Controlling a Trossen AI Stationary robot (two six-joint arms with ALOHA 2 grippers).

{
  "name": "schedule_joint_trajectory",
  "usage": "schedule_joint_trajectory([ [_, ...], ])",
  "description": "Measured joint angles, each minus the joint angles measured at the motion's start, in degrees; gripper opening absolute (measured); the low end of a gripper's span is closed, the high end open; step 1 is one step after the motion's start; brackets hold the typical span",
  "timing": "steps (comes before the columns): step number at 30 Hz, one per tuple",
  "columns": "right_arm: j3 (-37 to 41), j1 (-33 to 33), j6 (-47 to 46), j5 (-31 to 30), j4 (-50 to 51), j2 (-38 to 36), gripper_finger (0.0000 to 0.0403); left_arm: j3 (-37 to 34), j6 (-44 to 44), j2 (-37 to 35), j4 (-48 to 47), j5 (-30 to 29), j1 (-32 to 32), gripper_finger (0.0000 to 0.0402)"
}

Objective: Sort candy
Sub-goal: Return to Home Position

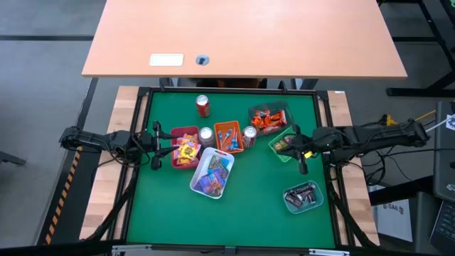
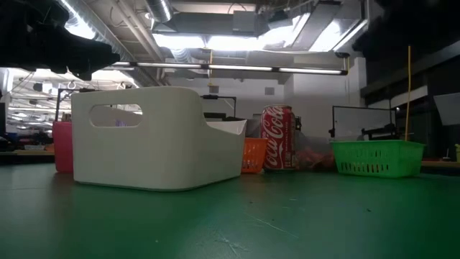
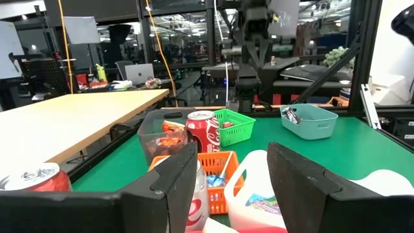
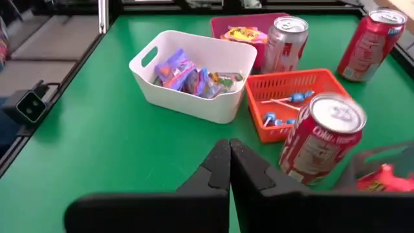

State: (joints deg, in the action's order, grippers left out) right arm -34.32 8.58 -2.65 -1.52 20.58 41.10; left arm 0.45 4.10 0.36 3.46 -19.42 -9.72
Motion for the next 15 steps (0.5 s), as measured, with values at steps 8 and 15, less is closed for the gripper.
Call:
schedule_joint_trajectory([
  [8, 16.32, 0.0, -2.08, -0.03, -16.07, -10.43, 0.0002, 0.0, 0.0, 0.0, 0.0, 0.0, 0.0, 0.0178],
  [15, 23.17, 0.0, -2.04, -0.11, -21.22, -15.84, 0.0002, 0.0, 0.0, 0.0, 0.0, 0.02, 0.0, 0.0178],
])
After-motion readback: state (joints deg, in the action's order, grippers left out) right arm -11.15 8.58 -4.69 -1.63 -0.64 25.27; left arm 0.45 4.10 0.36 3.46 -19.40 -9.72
